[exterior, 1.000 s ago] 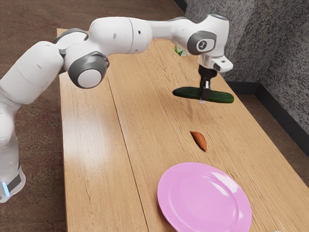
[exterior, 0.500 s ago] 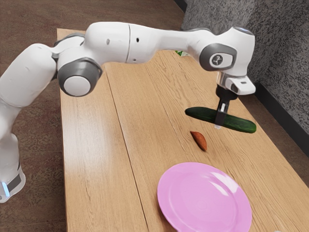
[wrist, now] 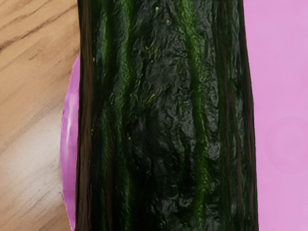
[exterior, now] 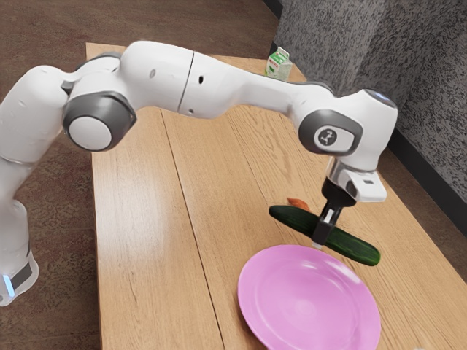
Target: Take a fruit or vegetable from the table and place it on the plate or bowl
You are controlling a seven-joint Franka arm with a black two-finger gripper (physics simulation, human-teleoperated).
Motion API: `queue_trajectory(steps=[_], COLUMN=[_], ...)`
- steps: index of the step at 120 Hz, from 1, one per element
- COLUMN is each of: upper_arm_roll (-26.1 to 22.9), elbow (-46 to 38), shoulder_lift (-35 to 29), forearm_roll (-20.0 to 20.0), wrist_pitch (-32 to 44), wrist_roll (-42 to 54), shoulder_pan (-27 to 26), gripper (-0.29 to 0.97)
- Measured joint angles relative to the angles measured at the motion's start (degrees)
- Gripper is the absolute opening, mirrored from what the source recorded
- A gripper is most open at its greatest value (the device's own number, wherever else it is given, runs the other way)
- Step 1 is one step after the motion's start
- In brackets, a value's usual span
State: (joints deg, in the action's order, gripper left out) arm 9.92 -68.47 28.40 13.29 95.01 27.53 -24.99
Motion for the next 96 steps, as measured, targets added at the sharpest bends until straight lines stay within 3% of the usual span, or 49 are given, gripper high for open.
queue_trajectory(steps=[63,79,96], upper_arm_roll=[-3.63,-4.09,-4.33], elbow=[-2.75,-2.70,-2.73], shoulder_lift=[-0.42,-0.58,-0.48], forearm_roll=[0.05,0.21,3.14], wrist_pitch=[0.72,0.28,0.71], wrist_roll=[-3.71,-4.98,-4.32], shoulder_pan=[-6.45,-6.49,-6.37], gripper=[0.19,0.47,0.60])
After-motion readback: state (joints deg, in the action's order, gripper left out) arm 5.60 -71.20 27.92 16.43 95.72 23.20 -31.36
